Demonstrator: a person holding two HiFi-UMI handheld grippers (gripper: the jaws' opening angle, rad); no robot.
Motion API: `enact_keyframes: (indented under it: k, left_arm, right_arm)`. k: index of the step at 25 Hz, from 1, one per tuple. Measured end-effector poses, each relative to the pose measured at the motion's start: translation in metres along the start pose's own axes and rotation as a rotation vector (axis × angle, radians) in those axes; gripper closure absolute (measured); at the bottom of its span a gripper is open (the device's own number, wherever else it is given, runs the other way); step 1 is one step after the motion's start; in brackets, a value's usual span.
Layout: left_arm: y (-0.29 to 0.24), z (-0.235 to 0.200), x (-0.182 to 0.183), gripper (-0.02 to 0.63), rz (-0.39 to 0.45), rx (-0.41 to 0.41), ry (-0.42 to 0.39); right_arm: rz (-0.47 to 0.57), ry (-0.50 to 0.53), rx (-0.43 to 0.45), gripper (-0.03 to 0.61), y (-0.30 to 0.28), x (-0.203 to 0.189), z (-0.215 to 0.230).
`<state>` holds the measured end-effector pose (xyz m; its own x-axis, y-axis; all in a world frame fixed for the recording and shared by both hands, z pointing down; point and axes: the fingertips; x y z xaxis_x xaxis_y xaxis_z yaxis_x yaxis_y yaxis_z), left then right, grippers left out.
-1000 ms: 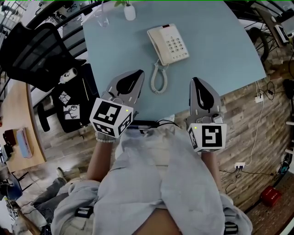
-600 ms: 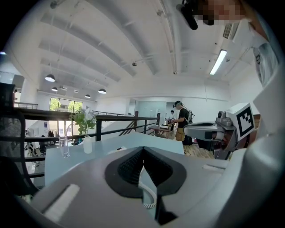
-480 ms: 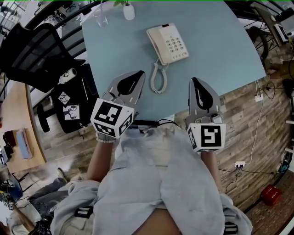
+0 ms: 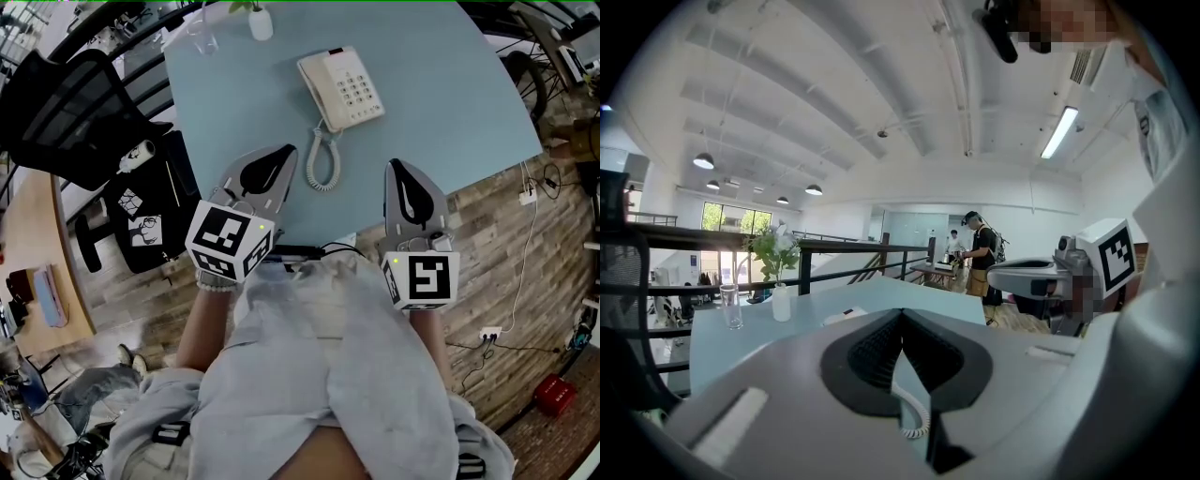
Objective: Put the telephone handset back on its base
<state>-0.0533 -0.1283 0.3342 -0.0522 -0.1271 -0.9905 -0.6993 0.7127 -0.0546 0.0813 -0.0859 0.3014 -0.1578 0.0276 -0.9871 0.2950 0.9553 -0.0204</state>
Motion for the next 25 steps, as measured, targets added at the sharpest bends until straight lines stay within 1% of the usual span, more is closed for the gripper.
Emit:
enact_keyframes:
  k: [19, 25]
  left_arm:
    - [-0.0015, 0.0007, -0.0026, 0.611, -0.01, -0.01, 0.003]
    - [-0.002, -0.0006, -0.0034, 0.611, -0.014, -0.008, 0.007]
  right_arm:
    - [-0.008, 0.004, 0.01, 0.572, -0.0024, -0.0018, -0.0035]
    - [-0.002, -0.015, 0.022, 0.572, -0.0036, -0.0011, -0.0059]
Point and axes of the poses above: the fingertips, and each gripper's own axes: y backward along the fingers, z to its right, x out of its top, and after that the axes turned 10 degrees about z, right-handed
